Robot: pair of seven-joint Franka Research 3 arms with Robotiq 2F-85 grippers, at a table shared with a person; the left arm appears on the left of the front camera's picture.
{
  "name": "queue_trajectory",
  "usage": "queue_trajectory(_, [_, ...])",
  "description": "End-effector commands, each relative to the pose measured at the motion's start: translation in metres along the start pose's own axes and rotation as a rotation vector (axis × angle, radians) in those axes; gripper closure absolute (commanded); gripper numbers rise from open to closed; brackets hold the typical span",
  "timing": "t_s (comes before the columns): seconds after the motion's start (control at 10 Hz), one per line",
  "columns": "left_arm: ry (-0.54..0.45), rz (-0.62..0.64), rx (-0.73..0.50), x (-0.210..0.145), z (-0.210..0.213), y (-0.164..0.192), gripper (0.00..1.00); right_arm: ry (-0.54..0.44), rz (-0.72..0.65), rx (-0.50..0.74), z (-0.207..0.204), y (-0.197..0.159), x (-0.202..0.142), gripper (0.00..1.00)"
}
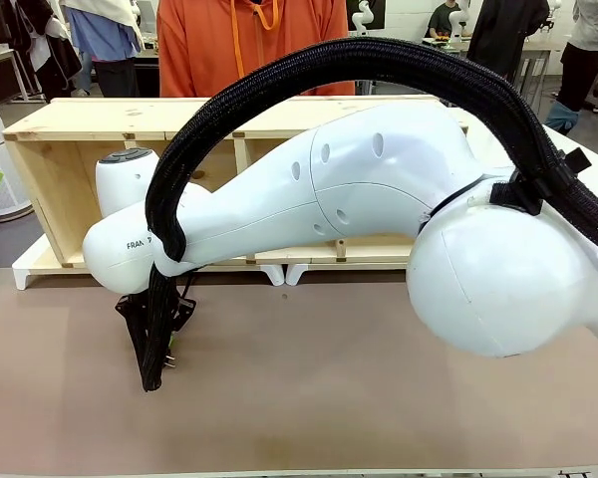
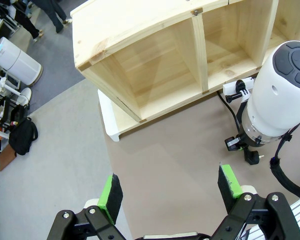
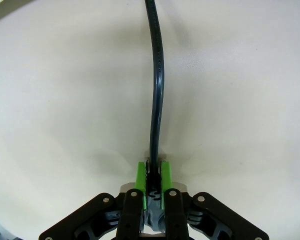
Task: Perform cable management.
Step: Pull the grasped Power Cable to the location of the Power Strip.
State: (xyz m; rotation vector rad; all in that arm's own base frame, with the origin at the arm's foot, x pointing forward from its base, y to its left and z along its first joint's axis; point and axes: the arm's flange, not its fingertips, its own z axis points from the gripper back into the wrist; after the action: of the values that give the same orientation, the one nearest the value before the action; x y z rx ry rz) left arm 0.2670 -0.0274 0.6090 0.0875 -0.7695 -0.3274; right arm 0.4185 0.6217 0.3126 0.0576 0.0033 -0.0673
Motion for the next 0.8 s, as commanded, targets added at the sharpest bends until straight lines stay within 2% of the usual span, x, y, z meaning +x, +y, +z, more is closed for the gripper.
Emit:
queue_trajectory(0.0, [0.0, 0.0, 0.003, 0.0, 0.0, 0.001, 0.0, -0.001, 0.001, 0.0, 0.0, 0.0, 0.0, 1.0])
queue_trajectory(0.3, [0.0, 0.0, 0.003, 0.0, 0.0, 0.001, 0.0, -0.001, 0.001, 0.0, 0.0, 0.0, 0.0, 1.0])
queue_trajectory(0.4, [0.0, 0.0, 0.003, 0.0, 0.0, 0.001, 0.0, 0.0, 0.0, 0.0, 0.0, 0.0, 0.0, 0.86])
queue_trajectory(0.7, [0.0, 0.0, 0.003, 0.0, 0.0, 0.001, 0.0, -0.044, -0.005, -0.03, 0.023, -0.022, -0.038, 0.86])
